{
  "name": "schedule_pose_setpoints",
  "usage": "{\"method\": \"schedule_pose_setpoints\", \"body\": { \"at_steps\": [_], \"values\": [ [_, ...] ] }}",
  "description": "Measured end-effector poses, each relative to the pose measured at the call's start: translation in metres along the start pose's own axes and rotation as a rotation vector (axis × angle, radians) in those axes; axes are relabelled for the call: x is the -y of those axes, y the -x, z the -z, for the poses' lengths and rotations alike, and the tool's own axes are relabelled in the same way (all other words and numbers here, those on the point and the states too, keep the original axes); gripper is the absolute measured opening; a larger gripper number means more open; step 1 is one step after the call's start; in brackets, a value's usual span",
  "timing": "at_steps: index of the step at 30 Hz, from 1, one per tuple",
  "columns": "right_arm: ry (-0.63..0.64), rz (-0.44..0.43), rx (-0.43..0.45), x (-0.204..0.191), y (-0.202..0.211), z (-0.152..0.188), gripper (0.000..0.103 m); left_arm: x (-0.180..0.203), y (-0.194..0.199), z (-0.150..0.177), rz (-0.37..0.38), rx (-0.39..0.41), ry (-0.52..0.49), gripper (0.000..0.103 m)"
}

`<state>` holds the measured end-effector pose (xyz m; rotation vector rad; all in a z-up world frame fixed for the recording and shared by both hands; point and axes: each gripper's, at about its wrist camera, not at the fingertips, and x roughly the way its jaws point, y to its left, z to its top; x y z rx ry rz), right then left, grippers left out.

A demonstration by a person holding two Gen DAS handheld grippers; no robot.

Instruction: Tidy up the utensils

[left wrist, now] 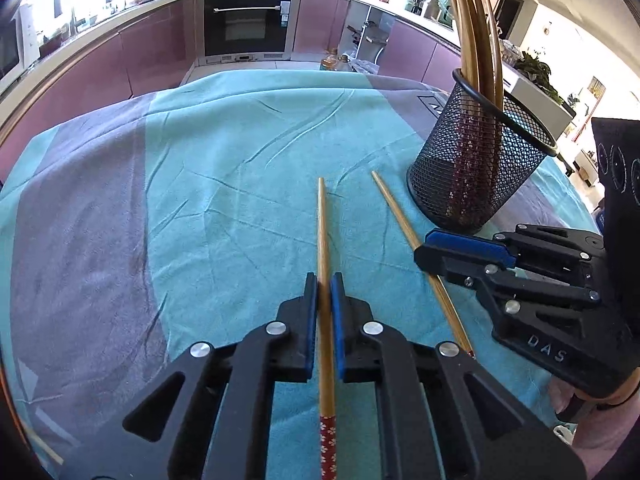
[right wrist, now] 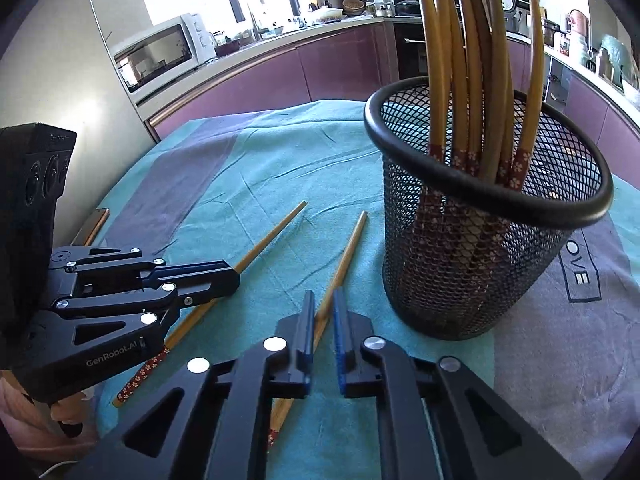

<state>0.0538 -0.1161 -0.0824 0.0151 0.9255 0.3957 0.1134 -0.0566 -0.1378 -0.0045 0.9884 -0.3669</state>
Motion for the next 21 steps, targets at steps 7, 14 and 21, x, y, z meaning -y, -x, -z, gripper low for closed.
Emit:
{"method": "schedule_pose_setpoints", "body": {
  "at_steps": [7, 14, 21],
  "values": [
    [0.029, 0.041, 0.003, -0.007, -0.004, 0.0, 0.02, 0.007, -0.004, -0.006, -0.008, -0.001, -0.026, 0.011],
    [-0.009, 0.004, 0.006, -0.001, -0.004, 0.0, 0.005, 0.009, -0.004, -0.006, -0.011, 0.007, -0.004, 0.007],
    [-0.031, -0.04, 0.033, 0.003, 0.008, 0.003, 0.005, 0.006, 0.003, 0.0, -0.001, 0.02, 0.006, 0.007]
  ]
}}
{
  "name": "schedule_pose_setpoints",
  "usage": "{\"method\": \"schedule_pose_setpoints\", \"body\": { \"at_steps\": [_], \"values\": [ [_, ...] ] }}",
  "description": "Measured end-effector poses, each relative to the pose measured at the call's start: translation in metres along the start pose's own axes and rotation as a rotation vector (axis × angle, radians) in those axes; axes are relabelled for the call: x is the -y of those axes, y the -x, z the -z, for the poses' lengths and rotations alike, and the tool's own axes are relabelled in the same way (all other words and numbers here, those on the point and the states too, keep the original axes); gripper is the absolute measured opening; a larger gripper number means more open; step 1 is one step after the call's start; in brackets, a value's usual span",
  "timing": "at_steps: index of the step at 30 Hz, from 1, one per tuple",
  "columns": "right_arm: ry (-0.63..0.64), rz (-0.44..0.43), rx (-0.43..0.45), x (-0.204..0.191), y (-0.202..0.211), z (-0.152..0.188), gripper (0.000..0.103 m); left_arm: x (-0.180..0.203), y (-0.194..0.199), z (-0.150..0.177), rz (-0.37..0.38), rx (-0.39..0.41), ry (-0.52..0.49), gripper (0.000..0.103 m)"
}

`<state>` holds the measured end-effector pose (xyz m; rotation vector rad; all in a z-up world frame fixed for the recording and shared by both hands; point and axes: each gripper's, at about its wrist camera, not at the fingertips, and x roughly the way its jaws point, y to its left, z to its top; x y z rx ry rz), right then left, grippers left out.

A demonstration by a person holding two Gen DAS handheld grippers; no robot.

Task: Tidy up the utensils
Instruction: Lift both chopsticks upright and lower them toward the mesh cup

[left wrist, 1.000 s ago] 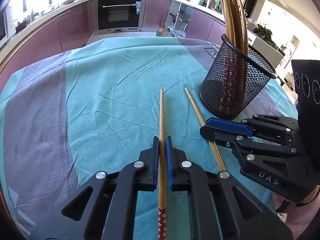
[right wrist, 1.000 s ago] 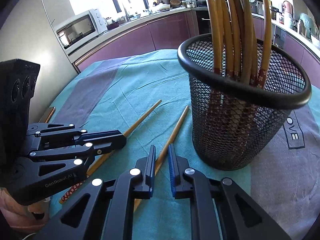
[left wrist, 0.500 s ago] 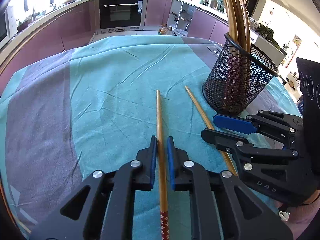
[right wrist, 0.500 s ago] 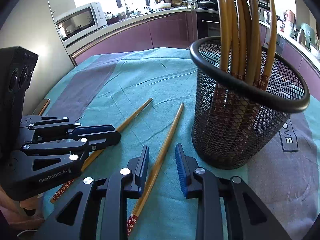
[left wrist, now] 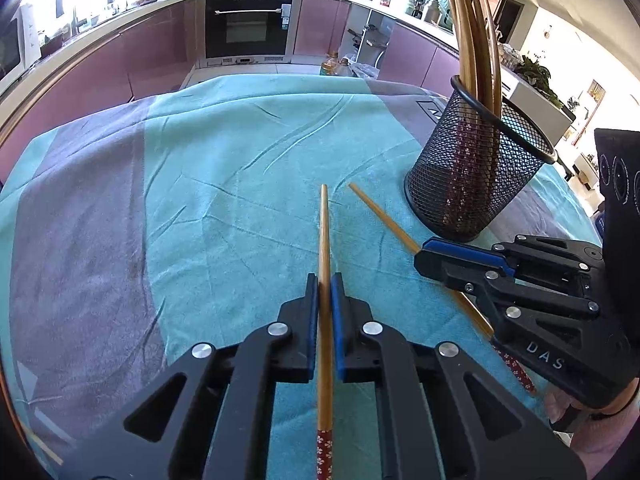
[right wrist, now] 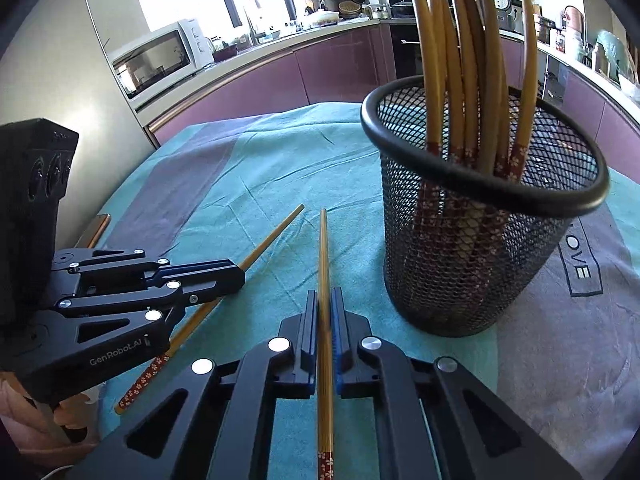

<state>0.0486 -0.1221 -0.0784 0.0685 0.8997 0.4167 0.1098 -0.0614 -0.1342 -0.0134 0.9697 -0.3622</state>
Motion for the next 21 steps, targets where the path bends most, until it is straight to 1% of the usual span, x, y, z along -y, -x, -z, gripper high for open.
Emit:
{"method": "schedule_pose_setpoints", "body": {
  "at_steps": [9, 21],
  "values": [
    [0.003, -0.069, 0.077, -0.002, 0.029, 0.0, 0.005, 0.004, 0.025, 0.005, 0.018, 0.051, -0.001, 0.007],
    [-0.001, -0.113, 0.147, -0.003, 0.059, 0.002, 0.005, 0.012, 0.063, 0.004, 0.064, 0.113, -0.013, 0.007]
  ]
}}
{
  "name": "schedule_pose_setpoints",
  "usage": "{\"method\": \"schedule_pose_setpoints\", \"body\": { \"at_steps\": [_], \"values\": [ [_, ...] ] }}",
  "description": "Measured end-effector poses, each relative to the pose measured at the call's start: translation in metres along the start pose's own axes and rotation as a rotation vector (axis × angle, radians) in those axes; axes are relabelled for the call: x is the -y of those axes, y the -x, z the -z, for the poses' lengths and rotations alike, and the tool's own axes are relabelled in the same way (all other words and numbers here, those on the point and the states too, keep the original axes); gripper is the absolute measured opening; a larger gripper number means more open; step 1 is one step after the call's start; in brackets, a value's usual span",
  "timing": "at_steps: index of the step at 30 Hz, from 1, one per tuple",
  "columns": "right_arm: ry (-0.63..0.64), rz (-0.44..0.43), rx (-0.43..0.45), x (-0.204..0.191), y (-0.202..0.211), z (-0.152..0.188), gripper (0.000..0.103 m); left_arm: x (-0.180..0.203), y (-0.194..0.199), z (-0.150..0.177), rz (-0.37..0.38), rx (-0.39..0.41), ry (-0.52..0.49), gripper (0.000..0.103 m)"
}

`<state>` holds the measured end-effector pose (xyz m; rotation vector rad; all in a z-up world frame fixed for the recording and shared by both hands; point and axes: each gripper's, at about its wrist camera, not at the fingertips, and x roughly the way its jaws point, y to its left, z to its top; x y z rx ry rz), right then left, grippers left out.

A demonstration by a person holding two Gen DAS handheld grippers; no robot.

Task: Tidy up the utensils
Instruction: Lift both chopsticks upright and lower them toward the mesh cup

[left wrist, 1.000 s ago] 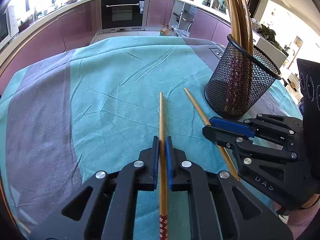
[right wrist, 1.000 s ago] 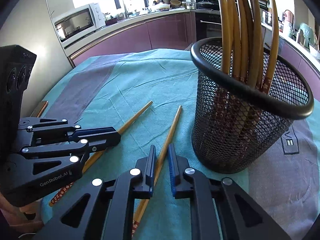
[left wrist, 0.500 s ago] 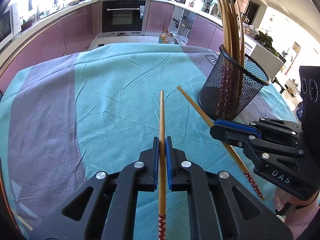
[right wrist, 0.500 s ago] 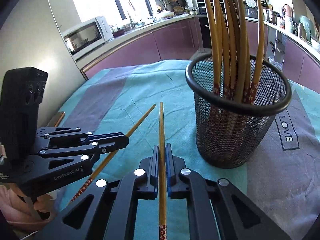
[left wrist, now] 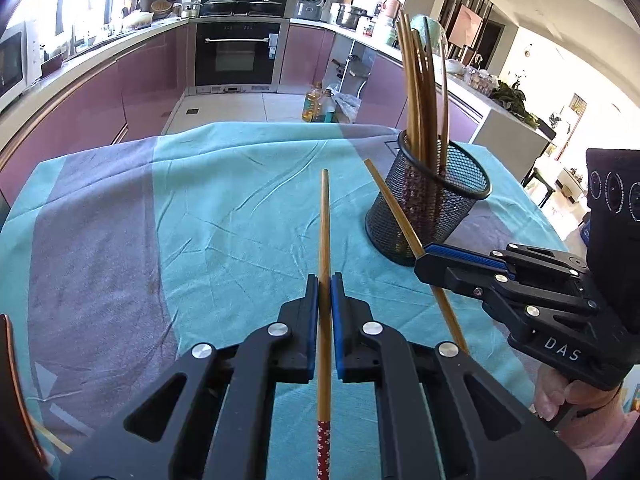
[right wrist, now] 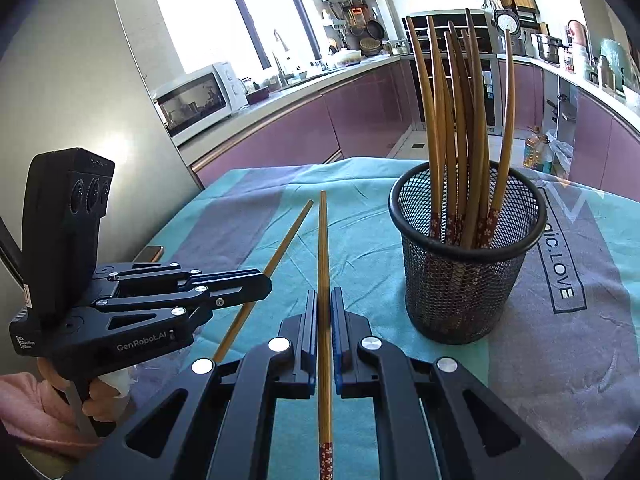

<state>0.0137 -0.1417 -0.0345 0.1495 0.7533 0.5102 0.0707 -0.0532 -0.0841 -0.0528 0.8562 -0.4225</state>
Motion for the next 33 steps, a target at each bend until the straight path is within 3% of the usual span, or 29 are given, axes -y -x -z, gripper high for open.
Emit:
{"method": "schedule_pose_setpoints", "body": {
  "at_steps": [19, 33],
  "values": [
    [-0.009, -0.024, 0.102, 0.006, 0.037, -0.007, 0.005, 0.011, 0.037, -0.008, 0.115, 0.062, -0.004, 0.007],
    [-0.011, -0.028, 0.152, 0.01, 0.057, -0.011, 0.005, 0.016, 0.048, -0.012, 0.137, 0.086, -0.02, 0.007]
  ]
}}
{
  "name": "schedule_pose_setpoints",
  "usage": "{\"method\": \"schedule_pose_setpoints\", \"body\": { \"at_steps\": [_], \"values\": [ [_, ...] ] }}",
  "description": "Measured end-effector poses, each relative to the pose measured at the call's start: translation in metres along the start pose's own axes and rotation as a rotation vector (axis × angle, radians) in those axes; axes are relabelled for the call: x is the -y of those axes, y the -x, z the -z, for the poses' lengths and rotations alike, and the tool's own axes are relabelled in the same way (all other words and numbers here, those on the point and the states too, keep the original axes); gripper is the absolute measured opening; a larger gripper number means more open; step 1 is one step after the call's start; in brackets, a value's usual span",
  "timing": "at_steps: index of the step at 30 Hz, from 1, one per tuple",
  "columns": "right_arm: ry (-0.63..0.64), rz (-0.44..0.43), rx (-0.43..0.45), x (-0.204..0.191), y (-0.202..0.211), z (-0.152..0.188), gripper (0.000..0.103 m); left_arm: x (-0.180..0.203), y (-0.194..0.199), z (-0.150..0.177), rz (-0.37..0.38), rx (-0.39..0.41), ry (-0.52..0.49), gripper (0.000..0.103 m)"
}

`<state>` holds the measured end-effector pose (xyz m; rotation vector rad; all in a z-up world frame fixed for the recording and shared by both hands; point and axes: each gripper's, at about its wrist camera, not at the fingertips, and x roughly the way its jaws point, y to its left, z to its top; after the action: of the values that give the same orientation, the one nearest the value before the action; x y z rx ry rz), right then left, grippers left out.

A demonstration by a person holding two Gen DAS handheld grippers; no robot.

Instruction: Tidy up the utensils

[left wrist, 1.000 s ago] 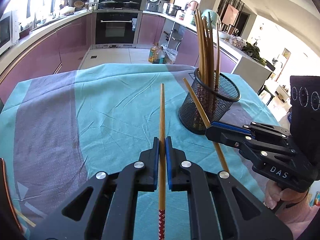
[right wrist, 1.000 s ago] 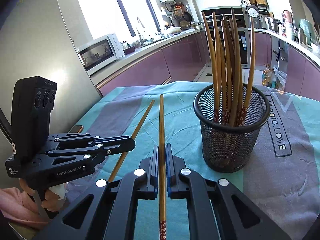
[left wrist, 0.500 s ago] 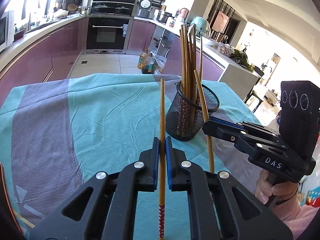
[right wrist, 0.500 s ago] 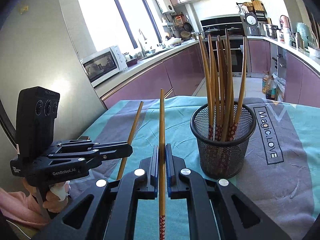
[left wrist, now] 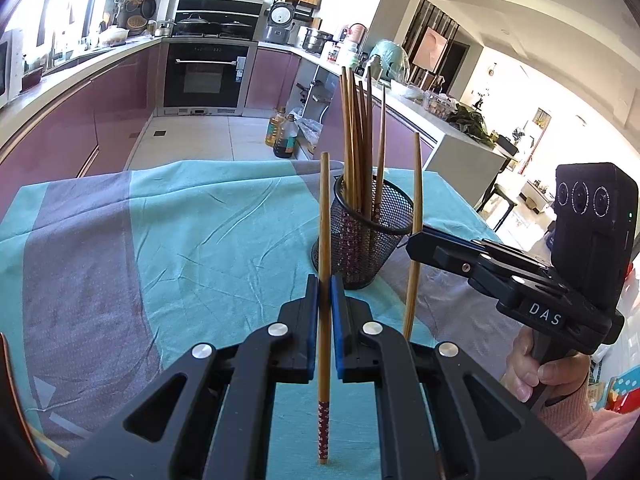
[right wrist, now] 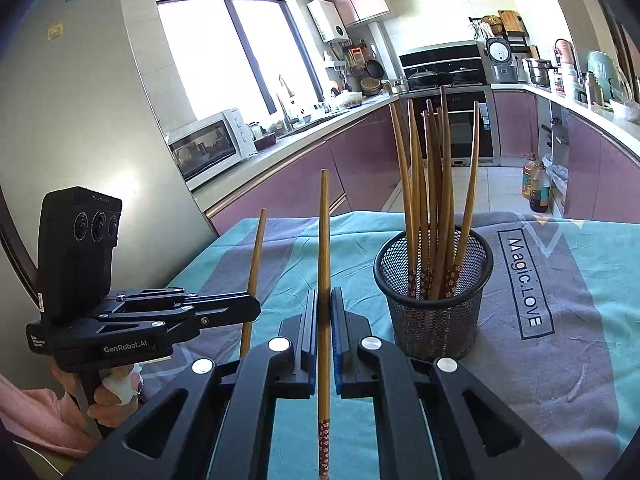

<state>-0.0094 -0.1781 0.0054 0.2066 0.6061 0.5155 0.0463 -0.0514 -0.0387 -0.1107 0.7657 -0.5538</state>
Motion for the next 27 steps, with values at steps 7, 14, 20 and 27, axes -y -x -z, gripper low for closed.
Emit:
{"method": "schedule_pose_setpoints", "body": {
  "at_steps": [7, 14, 20, 27],
  "values": [
    [0.004, -0.001, 0.021, 0.0, 0.008, -0.002, 0.005, 0.002, 0.001, -0.001, 0.001, 0.011, -0.008, 0.007],
    [0.008, -0.001, 0.038, 0.0, 0.013, -0.007, 0.005, 0.004, 0.005, -0.002, 0.0, 0.023, -0.013, 0.007],
    [0.017, -0.004, 0.047, -0.003, 0.014, -0.009, 0.005, 0.005, 0.007, -0.003, 0.004, 0.032, -0.017, 0.007],
    [0.022, -0.004, 0.055, -0.005, 0.015, -0.011, 0.005, 0.006, 0.01, -0.003, 0.006, 0.039, -0.017, 0.007]
  ]
}}
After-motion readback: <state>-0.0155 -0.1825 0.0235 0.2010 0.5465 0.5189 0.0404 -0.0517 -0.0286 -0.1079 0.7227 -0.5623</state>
